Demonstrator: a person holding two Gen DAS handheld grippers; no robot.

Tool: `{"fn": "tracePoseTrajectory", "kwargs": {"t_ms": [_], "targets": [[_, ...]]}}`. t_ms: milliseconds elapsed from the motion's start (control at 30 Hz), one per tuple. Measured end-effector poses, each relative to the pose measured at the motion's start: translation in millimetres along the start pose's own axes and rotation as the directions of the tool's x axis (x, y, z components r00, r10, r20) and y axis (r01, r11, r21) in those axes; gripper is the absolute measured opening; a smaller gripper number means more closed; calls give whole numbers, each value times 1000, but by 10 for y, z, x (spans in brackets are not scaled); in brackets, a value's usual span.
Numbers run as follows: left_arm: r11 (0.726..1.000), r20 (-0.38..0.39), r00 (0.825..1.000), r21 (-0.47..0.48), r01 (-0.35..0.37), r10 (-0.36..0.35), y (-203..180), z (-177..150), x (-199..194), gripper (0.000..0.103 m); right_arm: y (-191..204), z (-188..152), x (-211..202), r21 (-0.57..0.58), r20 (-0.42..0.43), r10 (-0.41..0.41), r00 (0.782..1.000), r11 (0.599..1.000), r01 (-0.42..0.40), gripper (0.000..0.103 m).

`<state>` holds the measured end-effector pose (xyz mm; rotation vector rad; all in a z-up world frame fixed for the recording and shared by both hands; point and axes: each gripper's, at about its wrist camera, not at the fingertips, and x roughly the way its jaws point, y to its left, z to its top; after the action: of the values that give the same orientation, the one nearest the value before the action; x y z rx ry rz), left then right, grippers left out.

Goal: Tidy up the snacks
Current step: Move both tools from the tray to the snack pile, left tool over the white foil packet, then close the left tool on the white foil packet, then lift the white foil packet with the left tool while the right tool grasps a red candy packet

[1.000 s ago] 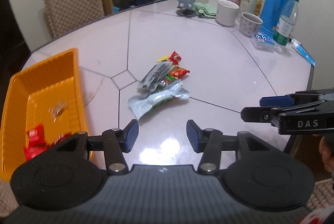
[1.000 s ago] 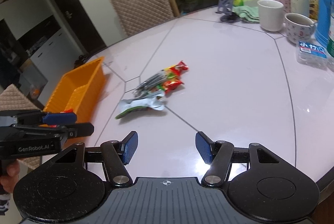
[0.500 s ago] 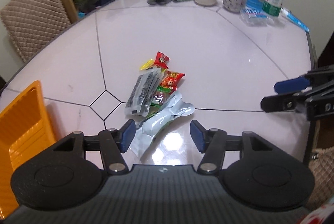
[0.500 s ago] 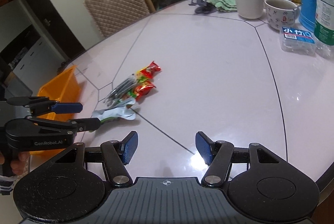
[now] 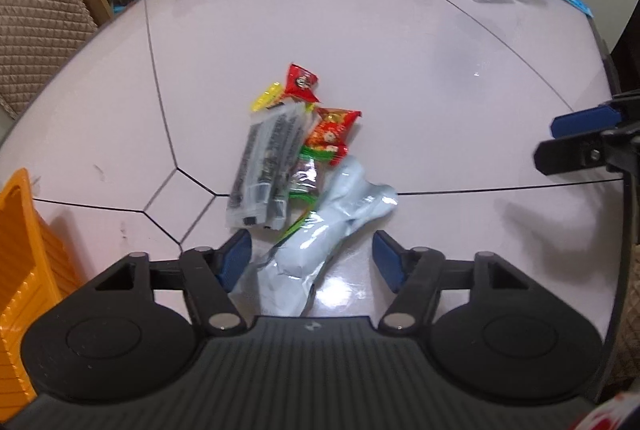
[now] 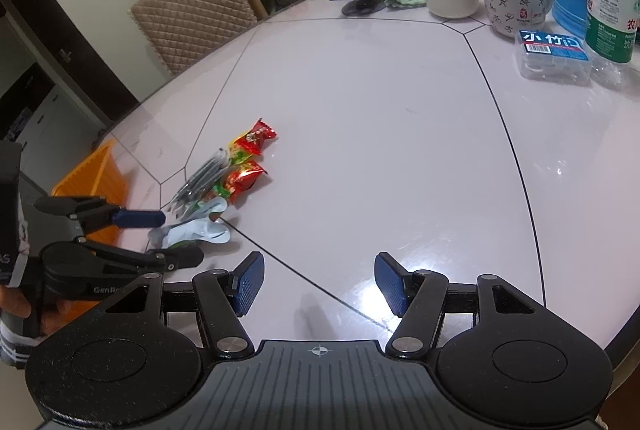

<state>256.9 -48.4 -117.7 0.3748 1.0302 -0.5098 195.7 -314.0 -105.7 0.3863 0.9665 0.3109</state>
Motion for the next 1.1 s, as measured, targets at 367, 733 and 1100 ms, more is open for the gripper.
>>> {"fn": "tracePoseTrajectory", "kwargs": {"t_ms": [367, 733, 1100], "targets": [[996, 18, 996, -16, 86, -86, -202, -47, -152, 45, -58, 46, 32, 29, -4, -18, 1000, 999, 18, 61], [1000, 2, 1000, 4, 17, -17, -223, 60, 63, 36, -112, -2, -8, 49, -4, -30, 1000, 998, 31, 61], [997, 59, 998, -71, 16, -12, -219, -56, -140, 27, -41, 6, 29, 4, 13, -15, 1000, 1000, 15, 61]]}}
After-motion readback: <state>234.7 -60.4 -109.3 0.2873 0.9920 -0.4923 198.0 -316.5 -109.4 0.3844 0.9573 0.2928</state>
